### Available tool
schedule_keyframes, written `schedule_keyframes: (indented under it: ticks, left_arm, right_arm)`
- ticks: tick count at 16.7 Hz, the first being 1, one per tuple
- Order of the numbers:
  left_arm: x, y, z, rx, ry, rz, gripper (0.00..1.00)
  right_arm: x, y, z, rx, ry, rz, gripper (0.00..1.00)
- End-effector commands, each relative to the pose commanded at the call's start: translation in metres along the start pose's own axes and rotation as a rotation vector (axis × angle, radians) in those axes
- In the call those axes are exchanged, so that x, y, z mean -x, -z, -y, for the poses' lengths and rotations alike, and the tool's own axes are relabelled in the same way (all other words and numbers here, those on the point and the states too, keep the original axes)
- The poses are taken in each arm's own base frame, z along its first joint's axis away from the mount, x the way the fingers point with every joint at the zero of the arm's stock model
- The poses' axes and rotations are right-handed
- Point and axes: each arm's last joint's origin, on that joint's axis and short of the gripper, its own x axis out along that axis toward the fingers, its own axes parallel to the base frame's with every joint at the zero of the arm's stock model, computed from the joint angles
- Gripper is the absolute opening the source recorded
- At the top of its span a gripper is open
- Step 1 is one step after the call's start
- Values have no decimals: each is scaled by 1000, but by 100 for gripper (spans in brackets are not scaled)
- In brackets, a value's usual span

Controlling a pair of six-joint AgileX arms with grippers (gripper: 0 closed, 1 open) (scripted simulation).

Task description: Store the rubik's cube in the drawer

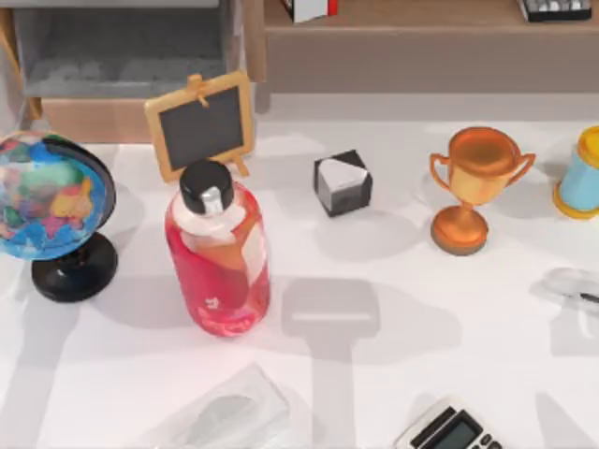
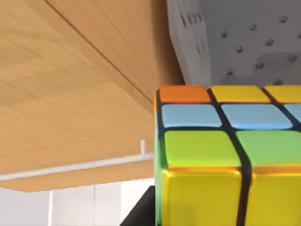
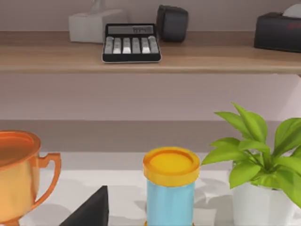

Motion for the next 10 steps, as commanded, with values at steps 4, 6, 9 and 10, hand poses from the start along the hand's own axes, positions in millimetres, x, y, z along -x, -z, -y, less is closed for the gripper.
schedule_keyframes:
  ticks: [4,6,9,10]
  left_arm:
    - [-89,54,-58,49,81,-354,0]
    - [-133,86,-81,93,143,-495,0]
    - [-191,133,-100,155,242,-646,0]
    - [-208,145,-102,170,272,-680,0]
  right_arm:
    - [0,0,0,0,0,0,100]
    - [0,0,0,0,0,0,100]
    - [0,0,0,0,0,0,100]
    - [0,0,0,0,0,0,100]
